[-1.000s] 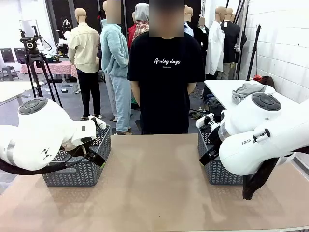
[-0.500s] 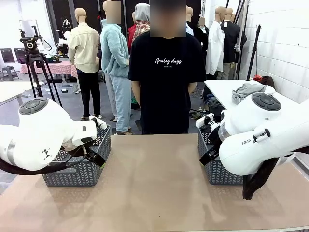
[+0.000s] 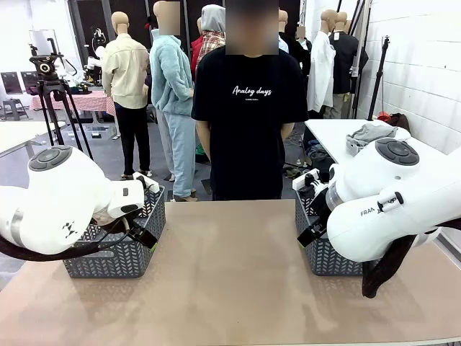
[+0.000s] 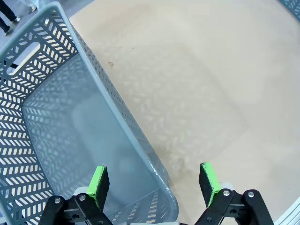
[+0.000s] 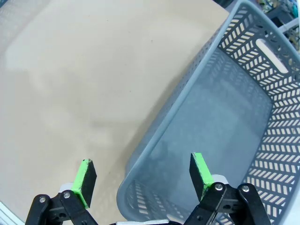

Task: Sort the tops and bottoms.
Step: Lift clothes from the center of the table with your left hand.

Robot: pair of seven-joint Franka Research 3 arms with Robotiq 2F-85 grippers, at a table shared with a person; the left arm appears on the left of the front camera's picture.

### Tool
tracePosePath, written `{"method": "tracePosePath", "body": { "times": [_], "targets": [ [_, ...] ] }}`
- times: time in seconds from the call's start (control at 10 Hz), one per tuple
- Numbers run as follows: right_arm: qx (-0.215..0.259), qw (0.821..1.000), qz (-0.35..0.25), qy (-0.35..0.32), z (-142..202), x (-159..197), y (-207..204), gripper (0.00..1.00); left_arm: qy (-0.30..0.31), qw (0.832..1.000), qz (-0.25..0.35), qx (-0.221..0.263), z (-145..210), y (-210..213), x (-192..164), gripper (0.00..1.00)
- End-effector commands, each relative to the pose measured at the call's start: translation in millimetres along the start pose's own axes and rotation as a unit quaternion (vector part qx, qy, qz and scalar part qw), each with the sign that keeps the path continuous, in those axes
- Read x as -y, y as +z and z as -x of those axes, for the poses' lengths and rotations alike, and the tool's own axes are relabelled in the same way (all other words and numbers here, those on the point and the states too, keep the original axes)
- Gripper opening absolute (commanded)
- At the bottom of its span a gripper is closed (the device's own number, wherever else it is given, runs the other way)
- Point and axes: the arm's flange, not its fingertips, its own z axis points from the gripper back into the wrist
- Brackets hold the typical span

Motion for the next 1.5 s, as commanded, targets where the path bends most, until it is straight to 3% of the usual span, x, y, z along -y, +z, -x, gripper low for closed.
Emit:
{"method": "tracePosePath", "body": {
  "times": [0.0,1.4],
  "targets": [
    [0.000,1.000,0.000,0.000,0.1,-0.1,-0.1,1.00,0.003,1.000,0.000,0.000,0.6,0.0,-2.1,1.00],
    [0.000,1.000,0.000,0.000,0.1,-0.1,-0.1,1.00,0.003,1.000,0.000,0.000,0.6,0.0,-2.1,1.00]
  ]
}}
